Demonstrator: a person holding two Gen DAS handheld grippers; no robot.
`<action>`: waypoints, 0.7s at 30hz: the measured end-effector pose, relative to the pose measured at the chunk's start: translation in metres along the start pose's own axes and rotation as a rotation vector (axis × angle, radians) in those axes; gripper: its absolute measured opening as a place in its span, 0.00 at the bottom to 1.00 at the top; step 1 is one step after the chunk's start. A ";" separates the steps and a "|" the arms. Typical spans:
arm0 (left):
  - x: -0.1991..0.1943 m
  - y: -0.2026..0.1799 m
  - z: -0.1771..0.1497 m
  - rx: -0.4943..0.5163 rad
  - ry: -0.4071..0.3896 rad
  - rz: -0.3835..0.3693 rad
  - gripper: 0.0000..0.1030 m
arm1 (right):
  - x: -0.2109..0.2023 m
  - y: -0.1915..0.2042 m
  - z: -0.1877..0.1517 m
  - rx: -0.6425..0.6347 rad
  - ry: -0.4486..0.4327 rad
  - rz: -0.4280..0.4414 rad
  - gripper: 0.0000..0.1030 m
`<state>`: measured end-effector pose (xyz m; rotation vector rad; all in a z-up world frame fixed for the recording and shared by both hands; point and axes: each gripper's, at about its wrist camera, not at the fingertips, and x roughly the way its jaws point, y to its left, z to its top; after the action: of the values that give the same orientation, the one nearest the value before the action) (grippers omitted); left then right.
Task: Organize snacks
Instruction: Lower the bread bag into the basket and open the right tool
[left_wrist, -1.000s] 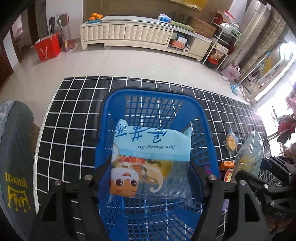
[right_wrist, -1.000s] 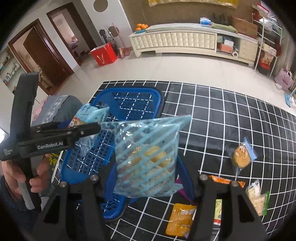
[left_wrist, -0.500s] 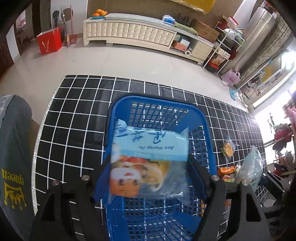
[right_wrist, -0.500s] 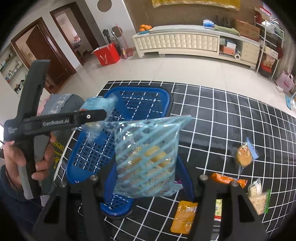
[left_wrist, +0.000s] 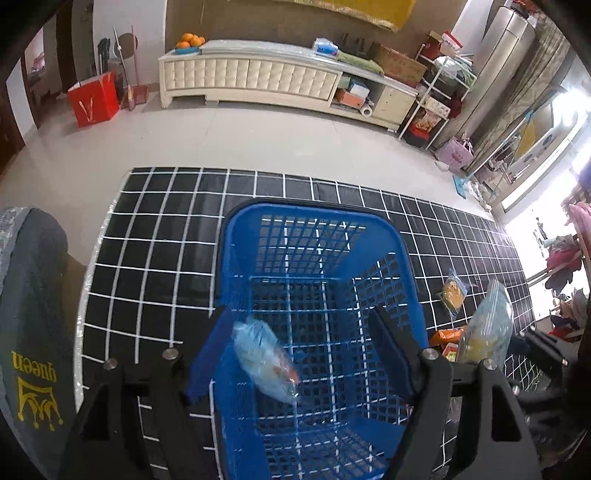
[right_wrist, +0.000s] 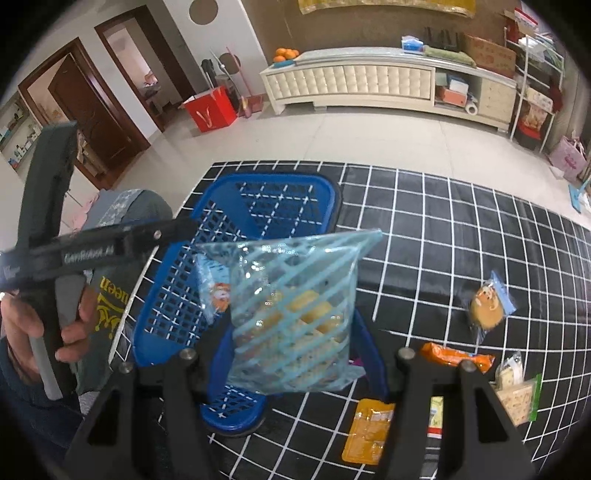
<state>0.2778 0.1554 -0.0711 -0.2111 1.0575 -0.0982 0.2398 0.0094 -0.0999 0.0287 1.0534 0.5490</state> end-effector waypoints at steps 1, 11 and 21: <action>-0.007 0.001 -0.003 0.002 -0.012 0.001 0.72 | -0.002 0.004 0.002 -0.006 -0.003 0.000 0.63; -0.054 0.029 -0.018 0.004 -0.085 0.035 0.72 | 0.011 0.045 0.027 -0.074 0.015 -0.027 0.63; -0.032 0.059 -0.019 -0.028 -0.068 0.035 0.72 | 0.059 0.058 0.042 -0.138 0.100 -0.181 0.63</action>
<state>0.2442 0.2160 -0.0654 -0.2194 0.9951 -0.0444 0.2726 0.0959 -0.1108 -0.2155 1.1006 0.4609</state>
